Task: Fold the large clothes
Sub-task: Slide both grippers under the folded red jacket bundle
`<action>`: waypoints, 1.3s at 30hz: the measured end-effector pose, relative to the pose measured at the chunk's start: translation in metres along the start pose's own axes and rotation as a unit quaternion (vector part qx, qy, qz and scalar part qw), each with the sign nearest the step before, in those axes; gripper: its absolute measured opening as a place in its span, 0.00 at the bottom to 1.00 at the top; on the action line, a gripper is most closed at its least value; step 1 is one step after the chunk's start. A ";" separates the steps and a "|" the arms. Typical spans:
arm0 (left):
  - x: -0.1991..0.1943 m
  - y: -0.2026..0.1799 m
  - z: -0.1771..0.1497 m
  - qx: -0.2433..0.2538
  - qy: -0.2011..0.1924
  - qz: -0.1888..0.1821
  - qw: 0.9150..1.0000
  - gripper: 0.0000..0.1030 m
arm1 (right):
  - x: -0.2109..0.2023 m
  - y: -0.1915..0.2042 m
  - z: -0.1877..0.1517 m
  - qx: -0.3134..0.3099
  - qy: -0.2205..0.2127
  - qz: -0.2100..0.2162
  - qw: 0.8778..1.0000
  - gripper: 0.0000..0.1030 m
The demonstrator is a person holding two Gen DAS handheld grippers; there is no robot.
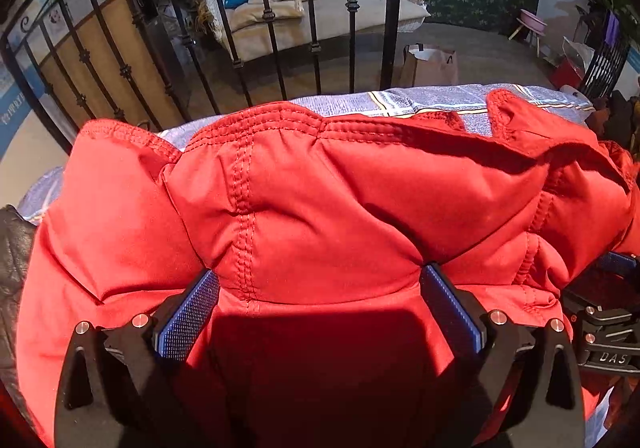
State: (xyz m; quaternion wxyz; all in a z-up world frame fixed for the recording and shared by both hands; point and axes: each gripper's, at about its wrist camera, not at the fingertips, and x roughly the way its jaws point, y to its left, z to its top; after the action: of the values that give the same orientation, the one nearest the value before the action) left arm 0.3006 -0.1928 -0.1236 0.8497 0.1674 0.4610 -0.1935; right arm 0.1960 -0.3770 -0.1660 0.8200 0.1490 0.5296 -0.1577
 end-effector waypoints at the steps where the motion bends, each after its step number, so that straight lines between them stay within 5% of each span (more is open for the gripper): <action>1: -0.006 -0.002 0.000 0.007 0.002 0.008 1.000 0.96 | -0.003 0.000 -0.002 0.001 -0.005 0.000 1.000 0.96; 9: -0.096 -0.004 -0.034 0.032 -0.046 0.023 0.998 0.94 | -0.077 0.000 -0.033 0.005 -0.053 0.031 0.998 0.95; 13: -0.125 0.003 -0.068 0.011 -0.040 0.050 0.998 0.94 | -0.116 0.006 -0.060 -0.013 -0.059 0.044 0.997 0.95; 23: -0.145 0.052 -0.118 -0.053 -0.036 0.048 0.997 0.94 | -0.149 -0.018 -0.115 -0.016 -0.091 0.032 0.995 0.95; 31: -0.138 0.142 -0.092 -0.102 -0.024 0.020 0.994 0.94 | -0.136 -0.131 -0.098 0.098 -0.086 0.063 0.989 0.95; 39: -0.090 0.171 -0.043 -0.074 0.021 -0.023 0.997 0.94 | -0.104 -0.181 -0.040 0.071 -0.045 0.100 0.991 0.95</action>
State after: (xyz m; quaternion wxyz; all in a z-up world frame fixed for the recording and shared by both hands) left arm 0.3068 -0.0087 -0.0512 0.8451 0.0971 0.4958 -0.1746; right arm 0.0473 -0.5138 -0.1009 0.8422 0.2515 0.4618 -0.1191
